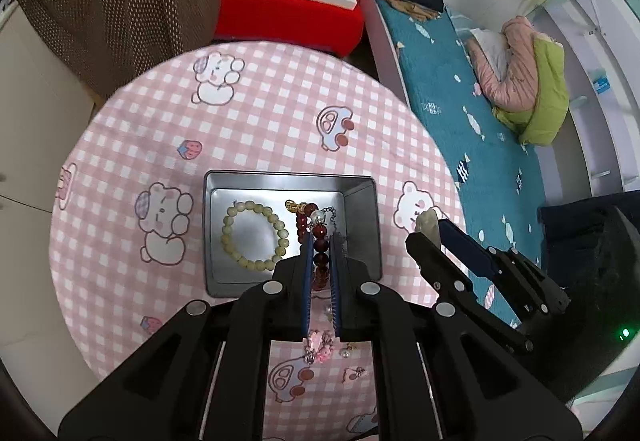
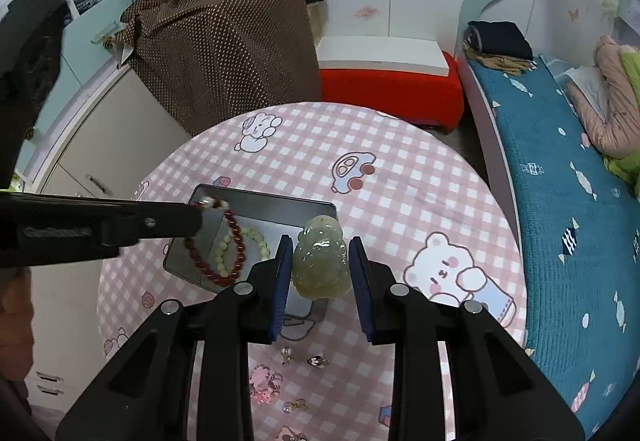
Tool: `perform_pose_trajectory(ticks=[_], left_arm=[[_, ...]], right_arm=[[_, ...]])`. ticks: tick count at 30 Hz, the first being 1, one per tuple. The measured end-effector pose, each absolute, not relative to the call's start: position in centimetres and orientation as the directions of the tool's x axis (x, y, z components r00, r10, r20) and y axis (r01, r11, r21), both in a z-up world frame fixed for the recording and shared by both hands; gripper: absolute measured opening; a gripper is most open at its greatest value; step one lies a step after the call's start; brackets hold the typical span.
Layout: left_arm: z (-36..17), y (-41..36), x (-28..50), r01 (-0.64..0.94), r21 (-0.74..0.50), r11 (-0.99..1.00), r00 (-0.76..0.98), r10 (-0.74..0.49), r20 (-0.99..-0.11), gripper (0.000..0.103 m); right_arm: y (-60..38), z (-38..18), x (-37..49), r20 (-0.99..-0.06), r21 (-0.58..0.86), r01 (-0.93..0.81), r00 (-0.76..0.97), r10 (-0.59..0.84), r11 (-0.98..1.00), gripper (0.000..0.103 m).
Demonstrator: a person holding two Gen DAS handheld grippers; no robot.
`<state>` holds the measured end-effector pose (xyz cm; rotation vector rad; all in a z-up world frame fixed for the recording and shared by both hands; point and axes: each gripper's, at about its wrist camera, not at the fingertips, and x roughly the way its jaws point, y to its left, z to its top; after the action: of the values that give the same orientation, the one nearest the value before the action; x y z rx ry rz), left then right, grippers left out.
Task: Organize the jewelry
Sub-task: 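Lower the red bracelet and jade pendant into the grey tray and open both grippers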
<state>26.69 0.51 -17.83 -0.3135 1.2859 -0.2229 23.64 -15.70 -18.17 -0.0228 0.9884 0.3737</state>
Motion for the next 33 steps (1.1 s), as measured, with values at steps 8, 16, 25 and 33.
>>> perform_pose_trajectory(ticks=[8, 16, 25, 33], left_arm=[[-22.3, 1.1, 28.0, -0.03, -0.339, 0.94, 0.2, -0.326, -0.924, 0.008], [-23.8, 1.8, 28.1, -0.02, -0.268, 0.963, 0.17, -0.26, -0.95, 0.009], [-21.5, 2.7, 27.4, -0.012, -0.249, 0.968, 0.203, -0.242, -0.949, 0.027], [-20.4, 2.8, 26.7, -0.013, -0.22, 0.975, 0.222, -0.211, -0.952, 0.027]], right_arm=[[-14.5, -19.7, 24.4, -0.845, 0.151, -0.342, 0.442, 0.3, 0.927, 0.027], [-13.6, -20.5, 24.9, -0.859, 0.144, -0.363, 0.416, 0.298, 0.921, 0.027], [-12.4, -21.2, 25.3, -0.873, 0.136, -0.396, 0.385, 0.299, 0.908, 0.027], [-11.6, -21.3, 25.0, -0.88, 0.132, -0.418, 0.368, 0.301, 0.899, 0.027]])
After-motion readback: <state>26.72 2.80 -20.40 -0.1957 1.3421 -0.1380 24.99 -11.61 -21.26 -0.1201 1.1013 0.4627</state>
